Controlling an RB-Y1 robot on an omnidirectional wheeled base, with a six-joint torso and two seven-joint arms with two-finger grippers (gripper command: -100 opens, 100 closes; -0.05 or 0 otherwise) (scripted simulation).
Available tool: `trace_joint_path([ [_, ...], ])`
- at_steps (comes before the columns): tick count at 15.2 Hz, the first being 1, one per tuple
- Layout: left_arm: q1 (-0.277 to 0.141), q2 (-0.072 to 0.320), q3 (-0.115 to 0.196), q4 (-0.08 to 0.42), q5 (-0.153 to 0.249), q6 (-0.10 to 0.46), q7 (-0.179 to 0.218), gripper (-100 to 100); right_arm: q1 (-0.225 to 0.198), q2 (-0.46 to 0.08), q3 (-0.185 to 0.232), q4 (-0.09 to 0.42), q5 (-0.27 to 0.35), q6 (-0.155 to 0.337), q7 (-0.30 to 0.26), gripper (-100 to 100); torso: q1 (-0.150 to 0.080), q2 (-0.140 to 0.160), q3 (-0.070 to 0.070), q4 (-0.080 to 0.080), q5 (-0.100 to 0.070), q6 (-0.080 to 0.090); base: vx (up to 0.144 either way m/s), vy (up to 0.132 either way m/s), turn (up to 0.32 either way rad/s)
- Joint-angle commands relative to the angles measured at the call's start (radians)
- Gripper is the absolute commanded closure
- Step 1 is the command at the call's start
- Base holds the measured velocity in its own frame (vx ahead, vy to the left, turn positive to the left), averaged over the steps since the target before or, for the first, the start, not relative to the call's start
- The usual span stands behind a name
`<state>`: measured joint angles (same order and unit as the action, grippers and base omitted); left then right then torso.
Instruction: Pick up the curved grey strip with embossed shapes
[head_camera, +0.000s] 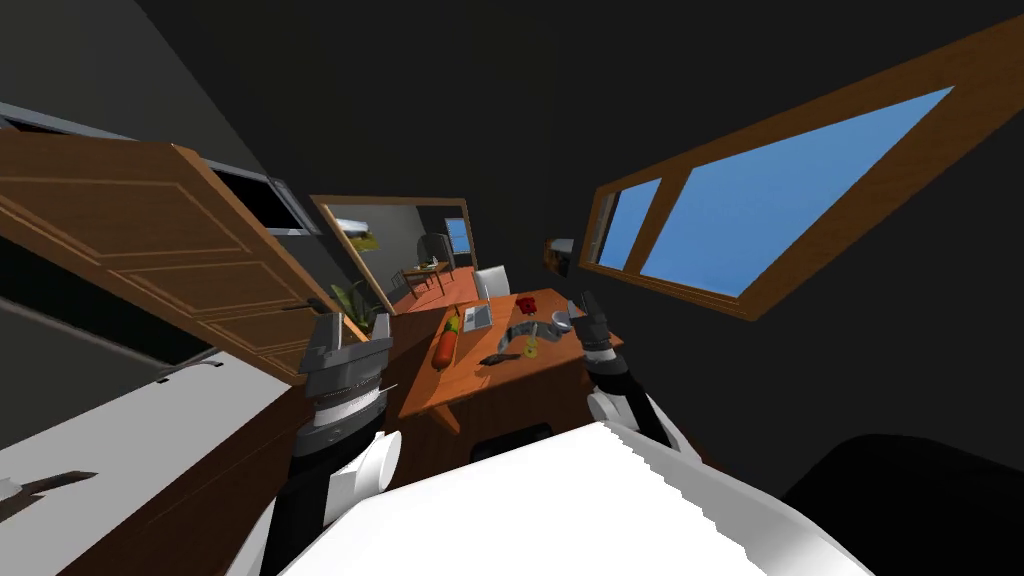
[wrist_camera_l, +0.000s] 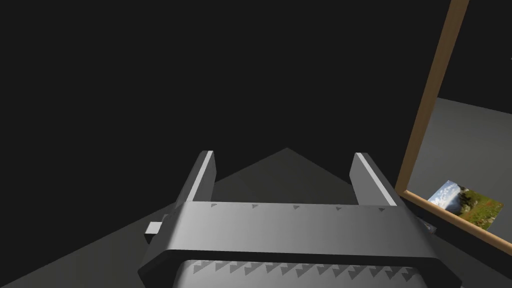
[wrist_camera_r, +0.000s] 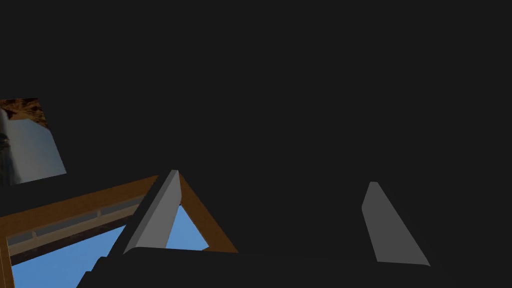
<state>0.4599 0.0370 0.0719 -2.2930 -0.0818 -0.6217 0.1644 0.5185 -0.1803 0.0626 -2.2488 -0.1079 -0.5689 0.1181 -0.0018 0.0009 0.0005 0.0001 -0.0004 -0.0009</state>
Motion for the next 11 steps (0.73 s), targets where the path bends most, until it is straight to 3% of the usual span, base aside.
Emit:
trace_joint_path([
  [1, 0.000, 0.000, 0.000, 0.000, 0.000, 0.000, 0.000, 0, 0.017, -0.030, 0.016, 0.032, 0.006, -0.003, 0.005, -100, 0.000, 0.000, 0.000, 0.000, 0.000, 0.000, -0.014, -0.022, 0.229],
  [2, 0.000, 0.000, 0.000, 0.000, 0.000, 0.000, 0.000, 0, 0.037, -0.066, 0.034, 0.062, 0.012, -0.003, 0.011, -100, 0.000, 0.000, 0.000, 0.000, 0.000, 0.000, -0.016, -0.020, 0.263],
  [4, 0.000, 0.000, 0.000, 0.000, 0.000, 0.000, 0.000, 0, 0.037, -0.070, 0.034, 0.072, 0.012, -0.003, 0.011, -100, 0.000, 0.000, 0.000, 0.000, 0.000, 0.001, -0.013, -0.019, 0.132],
  [7, 0.000, 0.000, 0.000, 0.000, 0.000, 0.000, 0.000, 0, 0.080, -0.149, 0.074, 0.140, 0.025, -0.002, 0.023, -100, 0.000, 0.000, 0.000, 0.000, 0.000, 0.000, -0.016, -0.012, 0.282],
  [9, 0.000, 0.000, 0.000, 0.000, 0.000, 0.000, 0.000, 0, 0.080, -0.158, 0.074, 0.163, 0.025, -0.002, 0.023, -100, 0.000, 0.000, 0.000, 0.000, 0.000, 0.000, -0.013, -0.021, 0.178],
  [10, 0.000, 0.000, 0.000, 0.000, 0.000, 0.000, 0.000, 0, 0.104, -0.201, 0.096, 0.197, 0.033, -0.001, 0.029, -100, 0.000, 0.000, 0.000, 0.000, 0.000, 0.001, -0.011, -0.015, 0.244],
  [11, 0.000, 0.000, 0.000, 0.000, 0.000, 0.000, 0.000, 0, 0.104, -0.204, 0.096, 0.213, 0.033, -0.001, 0.029, -100, 0.000, 0.000, 0.000, 0.000, 0.000, 0.000, -0.013, -0.016, 0.291],
])
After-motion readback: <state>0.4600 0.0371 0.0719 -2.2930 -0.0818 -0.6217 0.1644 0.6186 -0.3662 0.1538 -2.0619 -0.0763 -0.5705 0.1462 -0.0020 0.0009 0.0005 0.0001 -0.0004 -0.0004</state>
